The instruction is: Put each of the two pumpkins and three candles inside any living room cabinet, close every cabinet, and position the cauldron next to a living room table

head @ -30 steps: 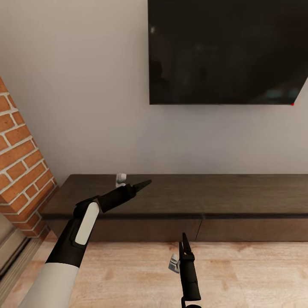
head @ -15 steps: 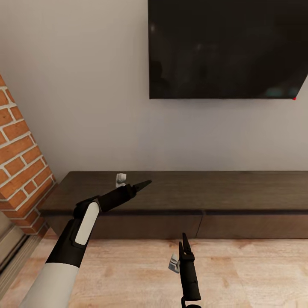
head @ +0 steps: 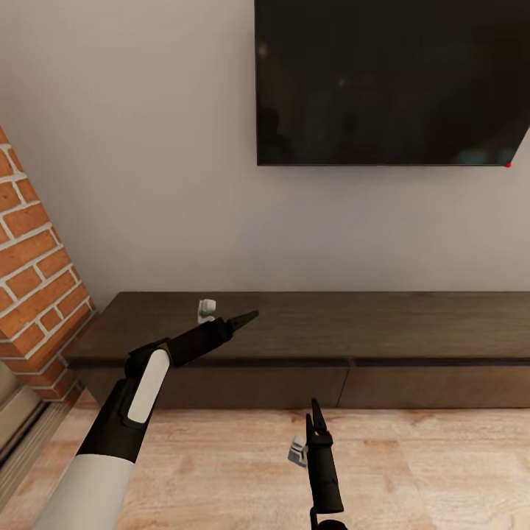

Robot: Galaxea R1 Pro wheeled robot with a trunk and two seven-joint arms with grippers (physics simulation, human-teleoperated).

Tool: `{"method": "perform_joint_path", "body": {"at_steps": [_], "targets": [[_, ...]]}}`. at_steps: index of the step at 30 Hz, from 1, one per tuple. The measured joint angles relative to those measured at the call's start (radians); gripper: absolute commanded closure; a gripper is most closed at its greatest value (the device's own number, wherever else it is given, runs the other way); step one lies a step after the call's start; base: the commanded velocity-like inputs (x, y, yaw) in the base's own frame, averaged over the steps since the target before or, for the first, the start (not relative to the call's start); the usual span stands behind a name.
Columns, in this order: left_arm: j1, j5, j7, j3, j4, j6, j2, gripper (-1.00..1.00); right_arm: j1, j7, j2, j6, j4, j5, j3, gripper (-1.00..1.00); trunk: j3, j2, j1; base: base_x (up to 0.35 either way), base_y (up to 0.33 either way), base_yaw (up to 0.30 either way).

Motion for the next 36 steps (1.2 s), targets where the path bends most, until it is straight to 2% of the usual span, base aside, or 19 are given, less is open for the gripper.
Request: {"method": "perform_joint_path", "body": {"at_steps": [21,27,33,36], "targets": [[0.001,0.0,0.0,-0.002,-0.003,0.0,-0.003,-1.0,-0.001,0.002,0.0,0.002,-0.009,-0.006,-0.002,-1.0,0.0,0.0,0.0,0.0,0.0,0.0],[0.001,0.0,0.0,-0.002,-0.003,0.0,-0.005,-1.0,-0.031,0.009,-0.002,0.001,-0.036,0.001,-0.002,-1.0,0.0,0.0,0.0,0.0,0.0,0.0],[0.001,0.0,0.0,-0.002,-0.002,0.0,-0.006,-1.0,-0.076,0.137,0.0,0.007,-0.042,-0.01,-0.003,-1.0,0.0,0.0,0.0,0.0,0.0,0.0],[0.001,0.0,0.0,-0.002,0.001,0.0,-0.006,-1.0,-0.09,0.156,0.0,0.007,-0.051,-0.011,-0.003,-1.0,0.0,0.0,0.0,0.0,0.0,0.0]]}}
